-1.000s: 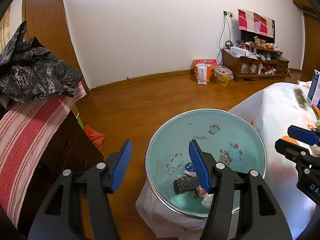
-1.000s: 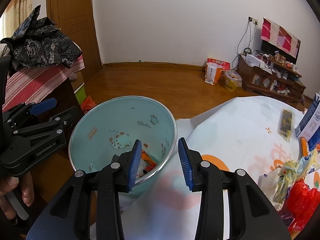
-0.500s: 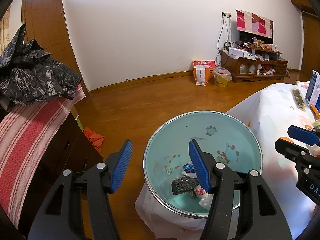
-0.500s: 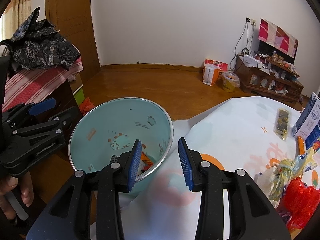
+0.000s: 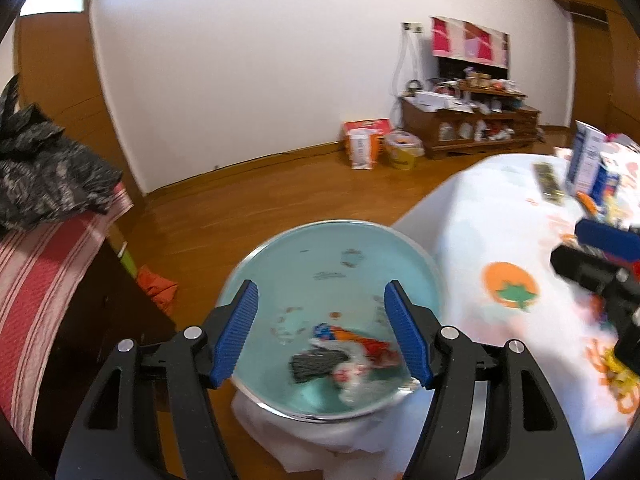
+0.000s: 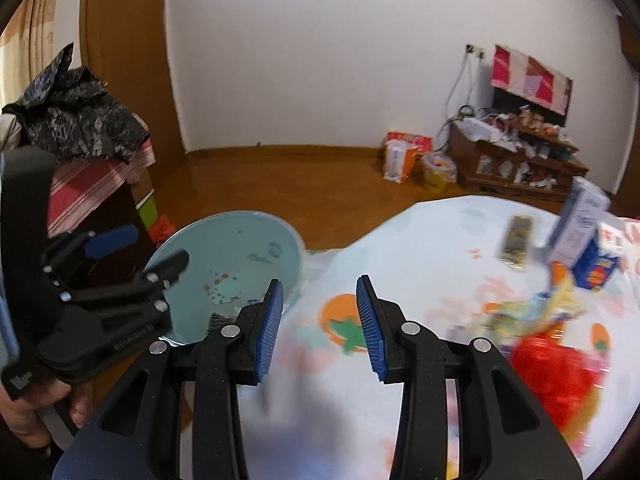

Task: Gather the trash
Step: 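Move both open tools back toward the trash pile on the table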

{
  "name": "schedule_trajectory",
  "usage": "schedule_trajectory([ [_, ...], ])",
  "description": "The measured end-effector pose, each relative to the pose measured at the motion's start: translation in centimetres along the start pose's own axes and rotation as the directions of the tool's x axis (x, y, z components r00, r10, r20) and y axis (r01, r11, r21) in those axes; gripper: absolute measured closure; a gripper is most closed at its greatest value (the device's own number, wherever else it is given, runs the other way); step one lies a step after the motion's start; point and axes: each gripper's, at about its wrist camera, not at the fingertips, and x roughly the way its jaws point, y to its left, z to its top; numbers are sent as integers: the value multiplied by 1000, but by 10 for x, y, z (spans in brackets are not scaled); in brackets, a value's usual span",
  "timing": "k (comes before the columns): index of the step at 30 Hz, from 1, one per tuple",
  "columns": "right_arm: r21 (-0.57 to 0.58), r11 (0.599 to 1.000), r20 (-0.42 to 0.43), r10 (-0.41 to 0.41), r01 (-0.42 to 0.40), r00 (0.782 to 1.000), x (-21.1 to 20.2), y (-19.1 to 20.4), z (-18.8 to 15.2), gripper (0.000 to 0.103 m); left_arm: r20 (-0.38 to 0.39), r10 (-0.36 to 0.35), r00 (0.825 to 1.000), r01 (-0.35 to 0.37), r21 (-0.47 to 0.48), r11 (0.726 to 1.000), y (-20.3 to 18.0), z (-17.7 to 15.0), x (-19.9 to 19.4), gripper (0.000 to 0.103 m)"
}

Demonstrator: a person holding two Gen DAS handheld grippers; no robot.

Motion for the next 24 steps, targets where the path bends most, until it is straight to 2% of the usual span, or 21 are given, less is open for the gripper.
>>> schedule_trajectory([
  [6,75,992,27,-109,106,994,-48,-58,-20,60,-3,-111,994,111,78,991,-56,-7,-13,38],
  [15,227,924,-36,-308,308,951,-102,-164,-83,60,-19,-254,967,253,167,953,-130,-17,-33,37],
  [24,277,872,-88,-396,404,914,-126,-200,-123,60,-38,-376,926,374,218,901,-188,-27,-59,37],
])
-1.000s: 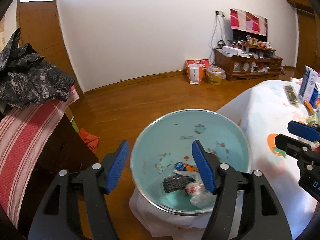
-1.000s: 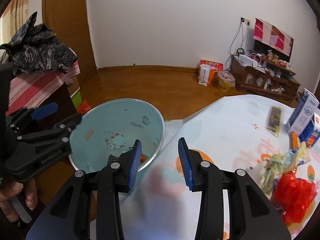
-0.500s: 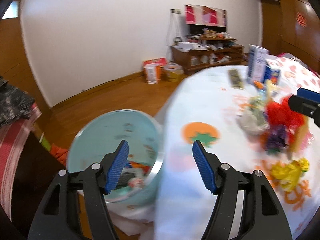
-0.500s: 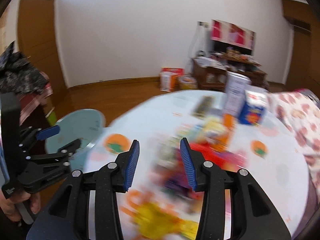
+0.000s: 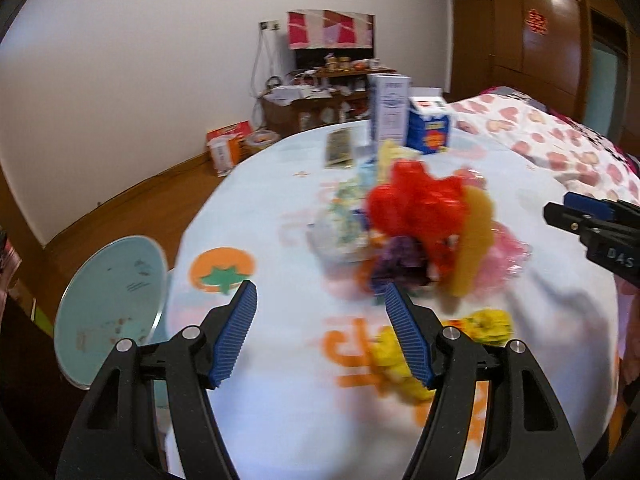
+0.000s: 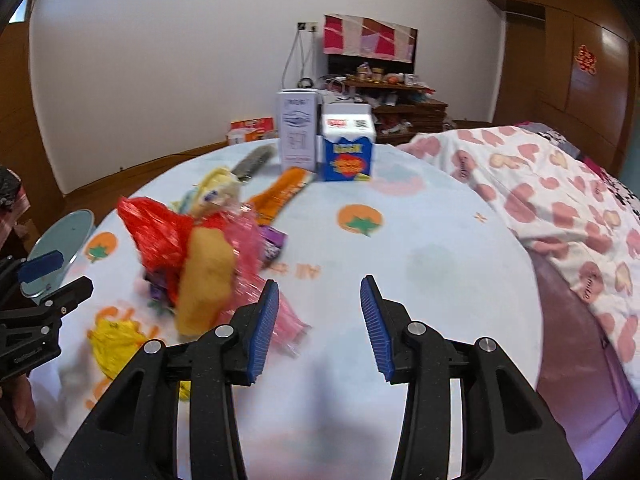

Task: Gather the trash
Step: 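Move both open tools back toward the trash pile on the table, then grasp the yellow plastic bag with the left tool while the right tool grasps the pink bag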

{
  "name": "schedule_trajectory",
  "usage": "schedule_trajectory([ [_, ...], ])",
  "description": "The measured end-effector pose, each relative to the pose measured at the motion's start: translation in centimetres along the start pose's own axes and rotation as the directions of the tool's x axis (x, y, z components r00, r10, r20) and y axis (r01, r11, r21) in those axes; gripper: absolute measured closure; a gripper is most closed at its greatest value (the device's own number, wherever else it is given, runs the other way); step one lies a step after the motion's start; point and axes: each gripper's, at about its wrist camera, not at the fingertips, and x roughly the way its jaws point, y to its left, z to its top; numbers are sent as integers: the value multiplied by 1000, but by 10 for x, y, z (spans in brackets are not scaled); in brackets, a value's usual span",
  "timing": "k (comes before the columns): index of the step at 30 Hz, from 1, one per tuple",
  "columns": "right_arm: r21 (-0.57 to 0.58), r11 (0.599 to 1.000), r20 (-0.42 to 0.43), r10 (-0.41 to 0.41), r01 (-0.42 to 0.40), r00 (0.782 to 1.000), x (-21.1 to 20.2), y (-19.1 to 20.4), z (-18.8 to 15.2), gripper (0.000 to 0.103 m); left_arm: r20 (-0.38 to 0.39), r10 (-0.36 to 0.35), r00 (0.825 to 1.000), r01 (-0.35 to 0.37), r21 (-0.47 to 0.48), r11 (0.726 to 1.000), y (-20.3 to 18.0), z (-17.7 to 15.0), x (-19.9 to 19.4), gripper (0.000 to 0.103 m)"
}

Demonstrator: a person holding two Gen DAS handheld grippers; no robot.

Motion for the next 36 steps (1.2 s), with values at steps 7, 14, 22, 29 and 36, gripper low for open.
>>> schedule_trajectory([
  [7,12,1000,-9,-9,9,1000,4,-8,-14,58,1,-56,998,56,61,997,-35,-4,-2,37],
  [14,39,999,-23,10,-9,1000,17,-9,-21,58,-74,-162,984,168,81,982,-52,-21,21,65],
  [22,76,997,3,20,-20,1000,14,-13,-12,57,-17,-248,969,249,81,965,-47,-14,2,87],
  [29,48,996,-19,81,-80,997,19,4,-4,55,151,-180,972,174,55,983,-16,14,-48,87],
  [36,4,993,-110,118,-119,987,45,24,-7,51,198,-3,980,5,-9,1000,21,27,-52,87],
])
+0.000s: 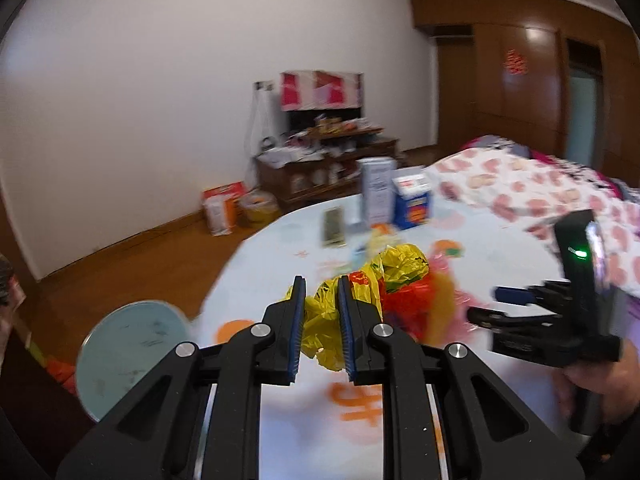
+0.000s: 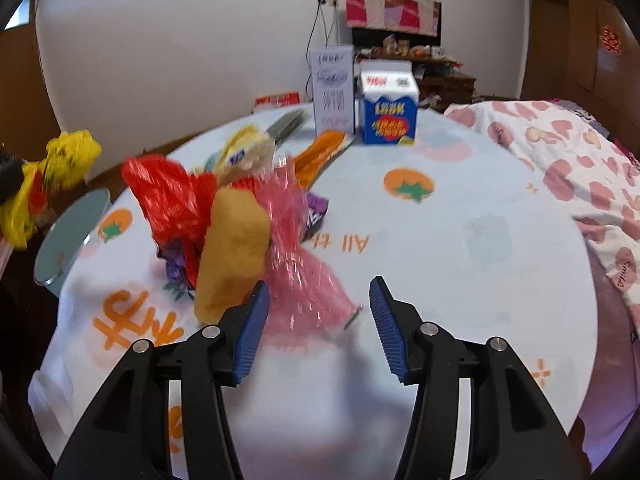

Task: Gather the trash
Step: 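Grasp the yellow plastic bag with the left tool while the right tool grasps the pink bag, then carry the yellow bag and pink bag over the blue bucket with both tools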

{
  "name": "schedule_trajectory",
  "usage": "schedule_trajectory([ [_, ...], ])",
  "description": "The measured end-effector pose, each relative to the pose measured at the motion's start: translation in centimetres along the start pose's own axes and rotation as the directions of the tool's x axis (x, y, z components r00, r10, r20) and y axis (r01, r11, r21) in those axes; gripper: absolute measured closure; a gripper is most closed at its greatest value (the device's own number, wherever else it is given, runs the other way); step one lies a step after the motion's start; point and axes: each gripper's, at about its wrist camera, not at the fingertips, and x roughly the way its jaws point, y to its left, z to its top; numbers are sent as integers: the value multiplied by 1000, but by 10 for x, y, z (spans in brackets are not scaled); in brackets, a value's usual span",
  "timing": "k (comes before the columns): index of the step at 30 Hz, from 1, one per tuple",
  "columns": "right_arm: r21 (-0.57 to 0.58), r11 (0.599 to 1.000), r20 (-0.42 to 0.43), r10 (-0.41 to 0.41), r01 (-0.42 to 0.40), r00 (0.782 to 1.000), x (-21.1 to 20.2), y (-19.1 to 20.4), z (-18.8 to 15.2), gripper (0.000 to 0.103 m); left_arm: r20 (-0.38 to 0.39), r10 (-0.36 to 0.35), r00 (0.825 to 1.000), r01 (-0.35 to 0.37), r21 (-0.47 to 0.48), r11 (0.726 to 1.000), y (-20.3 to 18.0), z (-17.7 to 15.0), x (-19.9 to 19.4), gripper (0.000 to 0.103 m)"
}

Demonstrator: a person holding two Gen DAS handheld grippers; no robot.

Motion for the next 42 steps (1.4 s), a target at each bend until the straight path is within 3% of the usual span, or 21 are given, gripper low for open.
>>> schedule_trajectory([
  [1,4,1000,-16,14,-14,1000,4,-1,-1,58,-15,10,1000,-10,-12,1000,5,-1,5,87],
  [2,11,999,-41,37,-37,998,9,0,-2,75,-31,24,999,-25,-23,999,11,-3,11,87],
  [3,9,999,-51,41,-40,998,12,0,-3,83,-41,34,999,-35,-29,999,15,-5,14,87],
  [9,3,998,-60,56,-56,997,10,-3,-4,99,-64,53,997,-57,-60,997,31,-8,23,87],
  [24,67,998,51,-15,12,999,-29,-20,32,100,-67,138,988,-144,-100,984,56,-6,28,86],
  [42,-95,991,76,101,-94,992,-25,88,91,100,-101,321,942,-333,-133,934,128,-18,16,86],
])
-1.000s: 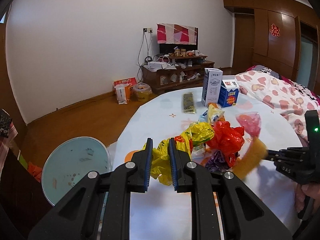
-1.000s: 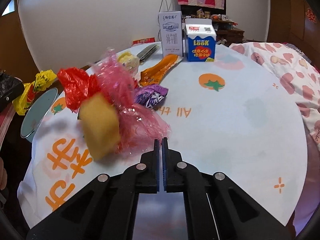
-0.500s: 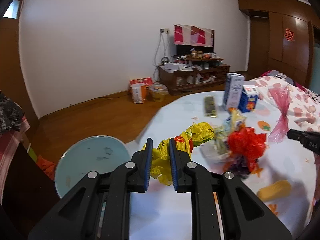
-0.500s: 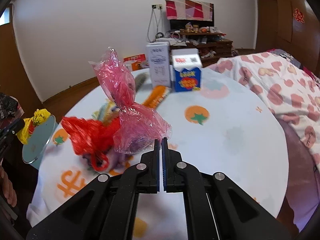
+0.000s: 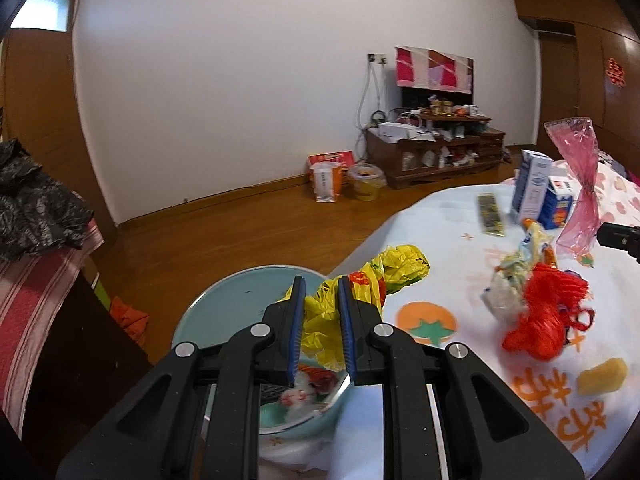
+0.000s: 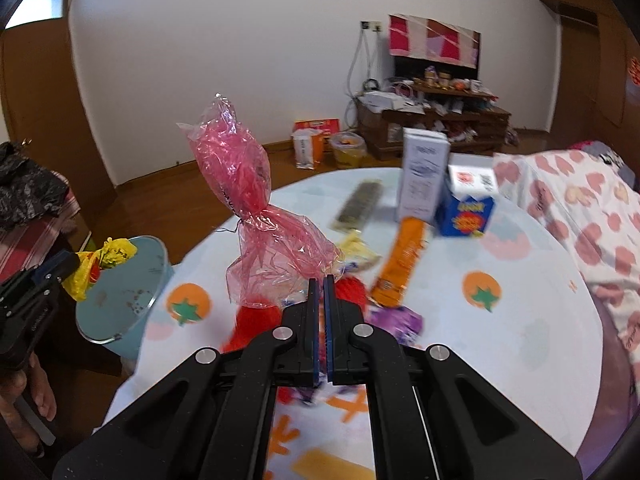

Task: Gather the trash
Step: 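Carry the yellow bag and pink bag over the blue bucket with both tools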

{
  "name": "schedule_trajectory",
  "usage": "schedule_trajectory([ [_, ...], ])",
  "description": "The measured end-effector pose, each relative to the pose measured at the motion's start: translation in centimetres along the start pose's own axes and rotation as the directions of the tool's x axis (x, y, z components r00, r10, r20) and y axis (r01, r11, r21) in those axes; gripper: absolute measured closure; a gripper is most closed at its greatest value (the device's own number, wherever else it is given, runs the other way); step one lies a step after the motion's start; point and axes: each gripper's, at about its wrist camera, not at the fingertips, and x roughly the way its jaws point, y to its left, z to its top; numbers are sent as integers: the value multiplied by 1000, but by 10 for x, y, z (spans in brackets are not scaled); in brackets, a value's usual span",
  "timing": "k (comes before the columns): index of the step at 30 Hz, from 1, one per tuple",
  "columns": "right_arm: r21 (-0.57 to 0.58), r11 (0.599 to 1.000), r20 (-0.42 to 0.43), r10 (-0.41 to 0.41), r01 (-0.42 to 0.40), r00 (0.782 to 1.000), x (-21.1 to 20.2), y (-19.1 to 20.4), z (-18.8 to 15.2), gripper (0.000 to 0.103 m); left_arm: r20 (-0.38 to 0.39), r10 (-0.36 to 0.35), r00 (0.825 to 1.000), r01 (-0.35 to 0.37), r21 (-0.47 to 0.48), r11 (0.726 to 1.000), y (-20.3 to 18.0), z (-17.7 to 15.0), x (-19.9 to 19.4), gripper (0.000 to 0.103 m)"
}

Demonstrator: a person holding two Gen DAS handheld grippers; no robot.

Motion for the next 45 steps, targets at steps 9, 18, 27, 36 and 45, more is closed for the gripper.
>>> schedule_trajectory([
  [9,-59,996,-67,56,-60,996,33,41,6,100,-6,70,998,-70,-23,997,30,-6,5,86],
  [18,-117,987,-121,96,-110,988,61,87,6,100,-35,124,992,-126,-49,991,51,-14,15,86],
  [27,-153,978,-159,115,-139,981,82,114,1,100,-58,177,982,-181,-59,982,70,-22,24,86],
  [36,-181,970,-183,128,-161,975,97,136,-1,100,-93,215,972,-222,-64,973,86,-31,34,86],
  [45,-199,964,-205,133,-174,970,108,151,-5,100,-115,234,965,-243,-72,967,100,-37,44,86],
])
